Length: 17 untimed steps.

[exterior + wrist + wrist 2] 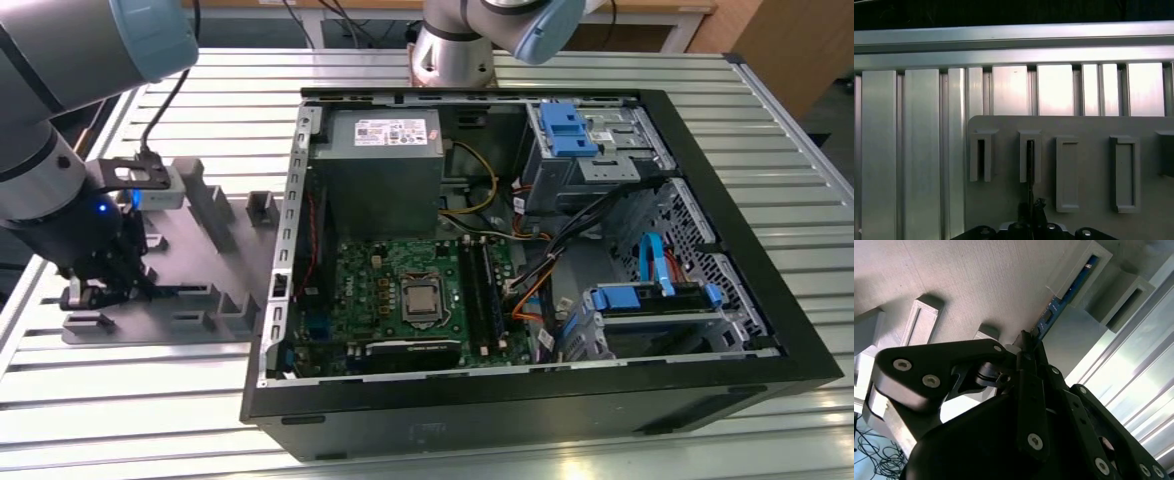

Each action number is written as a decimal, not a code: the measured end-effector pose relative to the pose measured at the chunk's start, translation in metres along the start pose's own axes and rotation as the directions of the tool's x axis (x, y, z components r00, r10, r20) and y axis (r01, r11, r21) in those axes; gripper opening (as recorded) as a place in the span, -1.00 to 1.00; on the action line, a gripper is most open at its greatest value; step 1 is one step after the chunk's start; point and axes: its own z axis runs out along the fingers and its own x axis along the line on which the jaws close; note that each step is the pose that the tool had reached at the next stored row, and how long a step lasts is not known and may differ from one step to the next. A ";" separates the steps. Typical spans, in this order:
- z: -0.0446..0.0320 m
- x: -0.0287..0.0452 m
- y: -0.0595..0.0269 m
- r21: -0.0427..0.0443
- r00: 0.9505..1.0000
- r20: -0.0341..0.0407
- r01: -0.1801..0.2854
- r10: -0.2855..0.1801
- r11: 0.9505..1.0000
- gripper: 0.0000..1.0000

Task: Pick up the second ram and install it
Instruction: 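Pick up the second ram and move it above second insertion slot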

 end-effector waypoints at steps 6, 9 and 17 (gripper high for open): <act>-0.0001 0.0001 0.0000 0.000 1.000 -0.004 0.000 0.000 1.000 -0.65; 0.0000 0.0001 0.0000 0.000 1.000 -0.004 0.000 0.000 1.000 -0.68; -0.0018 0.0001 0.0000 0.000 1.000 -0.004 0.000 0.000 1.000 -0.73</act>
